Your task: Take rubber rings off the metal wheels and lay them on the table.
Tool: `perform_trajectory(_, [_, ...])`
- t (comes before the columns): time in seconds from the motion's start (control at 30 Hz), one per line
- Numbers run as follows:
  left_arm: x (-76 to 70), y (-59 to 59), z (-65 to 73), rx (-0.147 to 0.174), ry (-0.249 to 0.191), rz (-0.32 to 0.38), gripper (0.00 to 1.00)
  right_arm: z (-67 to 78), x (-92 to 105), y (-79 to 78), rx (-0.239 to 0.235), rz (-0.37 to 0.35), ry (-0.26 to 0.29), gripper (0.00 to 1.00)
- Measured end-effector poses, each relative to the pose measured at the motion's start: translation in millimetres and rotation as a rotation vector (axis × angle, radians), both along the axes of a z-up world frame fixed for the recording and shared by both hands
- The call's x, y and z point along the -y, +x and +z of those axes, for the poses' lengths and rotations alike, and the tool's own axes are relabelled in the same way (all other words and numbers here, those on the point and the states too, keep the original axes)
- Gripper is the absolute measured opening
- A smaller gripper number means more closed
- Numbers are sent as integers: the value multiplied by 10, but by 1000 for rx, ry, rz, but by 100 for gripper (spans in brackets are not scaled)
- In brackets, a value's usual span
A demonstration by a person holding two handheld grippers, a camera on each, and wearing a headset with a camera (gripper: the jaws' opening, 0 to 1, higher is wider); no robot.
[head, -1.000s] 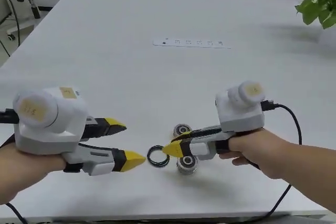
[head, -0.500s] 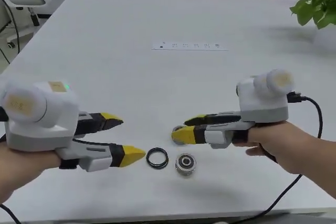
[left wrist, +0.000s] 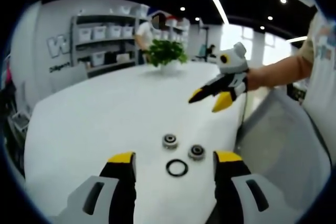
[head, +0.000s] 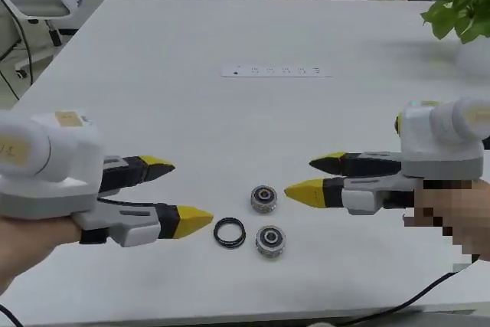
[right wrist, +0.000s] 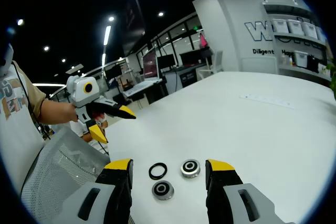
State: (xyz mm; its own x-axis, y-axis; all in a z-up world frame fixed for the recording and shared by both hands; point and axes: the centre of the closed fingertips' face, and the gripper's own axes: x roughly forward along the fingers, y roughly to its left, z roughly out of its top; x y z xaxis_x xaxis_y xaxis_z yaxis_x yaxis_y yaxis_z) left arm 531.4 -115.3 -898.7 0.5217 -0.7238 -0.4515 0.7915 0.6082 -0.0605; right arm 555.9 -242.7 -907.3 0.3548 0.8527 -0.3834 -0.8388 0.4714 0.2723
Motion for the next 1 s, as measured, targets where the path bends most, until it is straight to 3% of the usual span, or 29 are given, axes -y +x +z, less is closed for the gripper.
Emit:
perform_trajectory(0.5, [2,-164,-56,-12,1,17,67,-85,161,-308,71,35,-99,65])
perform_trajectory(1.0, [-80,-259,-125,-25,15,42,75,-199,364,-374,84,17,-138,79])
